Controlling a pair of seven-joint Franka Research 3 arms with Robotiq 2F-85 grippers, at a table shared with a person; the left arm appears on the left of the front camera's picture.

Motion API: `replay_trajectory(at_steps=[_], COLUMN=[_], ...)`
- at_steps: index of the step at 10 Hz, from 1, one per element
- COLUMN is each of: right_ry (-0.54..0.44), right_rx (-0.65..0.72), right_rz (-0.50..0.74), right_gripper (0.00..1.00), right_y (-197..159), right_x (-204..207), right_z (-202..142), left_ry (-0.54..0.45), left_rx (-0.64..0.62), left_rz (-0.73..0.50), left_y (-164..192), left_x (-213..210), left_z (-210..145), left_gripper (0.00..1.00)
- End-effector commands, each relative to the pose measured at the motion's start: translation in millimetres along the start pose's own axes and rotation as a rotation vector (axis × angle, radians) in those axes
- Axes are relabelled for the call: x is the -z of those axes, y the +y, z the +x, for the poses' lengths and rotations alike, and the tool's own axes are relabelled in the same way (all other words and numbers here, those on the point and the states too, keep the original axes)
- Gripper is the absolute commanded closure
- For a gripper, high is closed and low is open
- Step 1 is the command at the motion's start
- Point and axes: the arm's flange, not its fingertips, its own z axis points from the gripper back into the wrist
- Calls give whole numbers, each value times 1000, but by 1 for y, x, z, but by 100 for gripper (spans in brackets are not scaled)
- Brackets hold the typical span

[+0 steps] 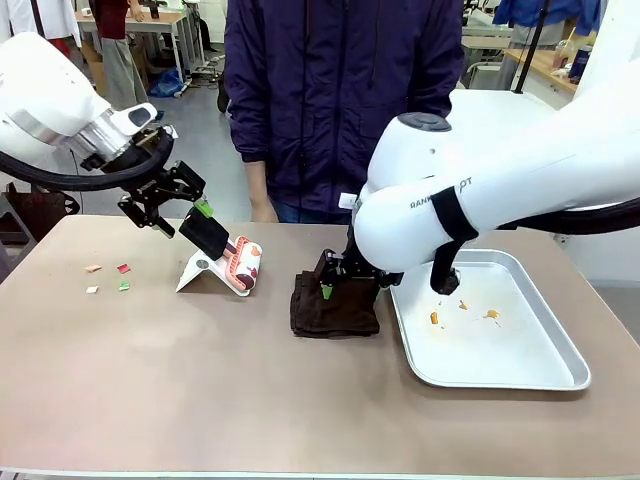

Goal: Clean the surface of the table.
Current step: Hold the Lint Roller with your left hand and the towel with your right hand.

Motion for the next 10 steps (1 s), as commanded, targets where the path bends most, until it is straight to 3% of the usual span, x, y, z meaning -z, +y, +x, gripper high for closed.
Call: replay_trajectory(at_steps=[1,4,10], right_ry=[-2,-29,-34], right_rx=[111,199,247], right_rz=[-127,-150,-104], right_gripper=[0,0,0], right_y=[15,10,-3], right_x=[15,26,43], right_z=[10,14,30], left_ry=[8,28,33], left_rx=[-29,-9,-14], left_rz=[38,63,69], left_y=[-5,-12,-17], left_x=[2,16,20], left_z=[10,14,10], left_gripper=[0,0,0])
